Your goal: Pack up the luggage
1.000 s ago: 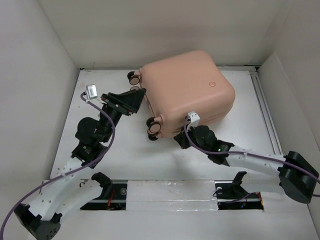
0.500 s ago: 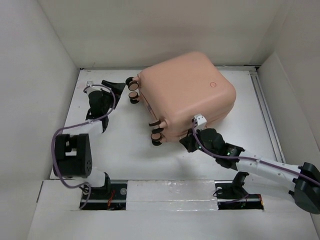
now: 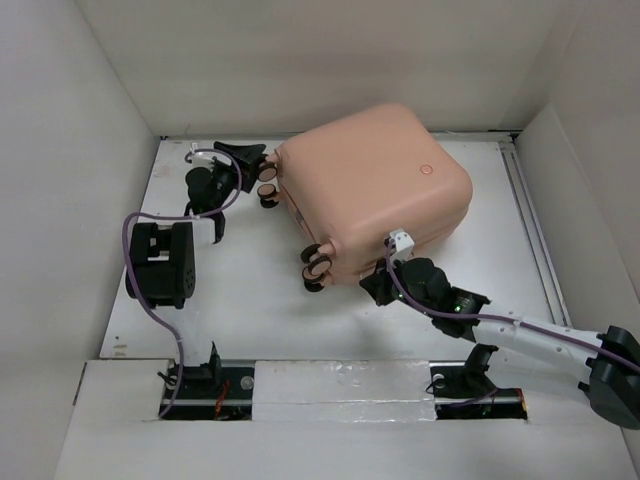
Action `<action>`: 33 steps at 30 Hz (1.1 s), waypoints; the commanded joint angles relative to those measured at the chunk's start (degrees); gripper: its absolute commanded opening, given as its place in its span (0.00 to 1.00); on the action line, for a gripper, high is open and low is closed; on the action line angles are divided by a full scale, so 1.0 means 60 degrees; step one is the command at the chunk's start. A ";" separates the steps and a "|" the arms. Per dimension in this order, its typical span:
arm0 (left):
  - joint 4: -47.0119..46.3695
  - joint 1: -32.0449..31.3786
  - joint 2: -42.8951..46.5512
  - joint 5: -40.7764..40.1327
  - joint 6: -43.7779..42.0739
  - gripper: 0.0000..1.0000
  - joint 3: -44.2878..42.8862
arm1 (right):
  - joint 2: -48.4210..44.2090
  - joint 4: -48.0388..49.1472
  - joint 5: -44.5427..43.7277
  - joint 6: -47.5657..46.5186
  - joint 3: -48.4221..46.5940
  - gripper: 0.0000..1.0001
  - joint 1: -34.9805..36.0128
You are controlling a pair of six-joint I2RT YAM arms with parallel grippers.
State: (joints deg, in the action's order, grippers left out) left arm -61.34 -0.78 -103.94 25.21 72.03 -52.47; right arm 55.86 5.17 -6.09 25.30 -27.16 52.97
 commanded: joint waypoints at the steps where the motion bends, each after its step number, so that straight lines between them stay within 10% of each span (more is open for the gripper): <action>1: -0.0982 -0.0061 -0.0254 0.0631 0.0620 0.93 -0.0644 | -0.0388 0.0940 0.1132 0.0280 -0.0059 0.00 0.0283; 10: -0.1070 -0.0237 -0.0650 0.0720 0.0812 0.80 -0.0938 | -0.0213 0.1116 0.1044 0.0281 -0.0059 0.00 0.0283; 14: -0.1230 -0.0237 -0.1073 0.0720 0.1046 0.52 -0.1216 | -0.0213 0.1203 0.1044 0.0281 0.0029 0.00 0.0283; 16: -0.1508 -0.0237 -0.1279 0.0720 0.1236 0.13 -0.1304 | -0.0213 0.1292 0.1044 0.0368 0.0029 0.00 0.0283; 18: -0.1919 -0.0237 -0.1280 0.0633 0.1353 0.00 -0.1029 | -0.0213 0.1292 0.1044 0.0368 0.0029 0.00 0.0180; 33: -0.3839 -0.0119 0.3141 -0.0949 0.0490 0.00 0.5649 | 0.2583 0.2815 0.5275 0.0281 -0.3204 0.00 -0.4373</action>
State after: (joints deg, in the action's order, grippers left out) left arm -73.91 1.21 -90.48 13.41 78.41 -26.89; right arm 67.35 2.09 22.13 25.30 -34.06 31.00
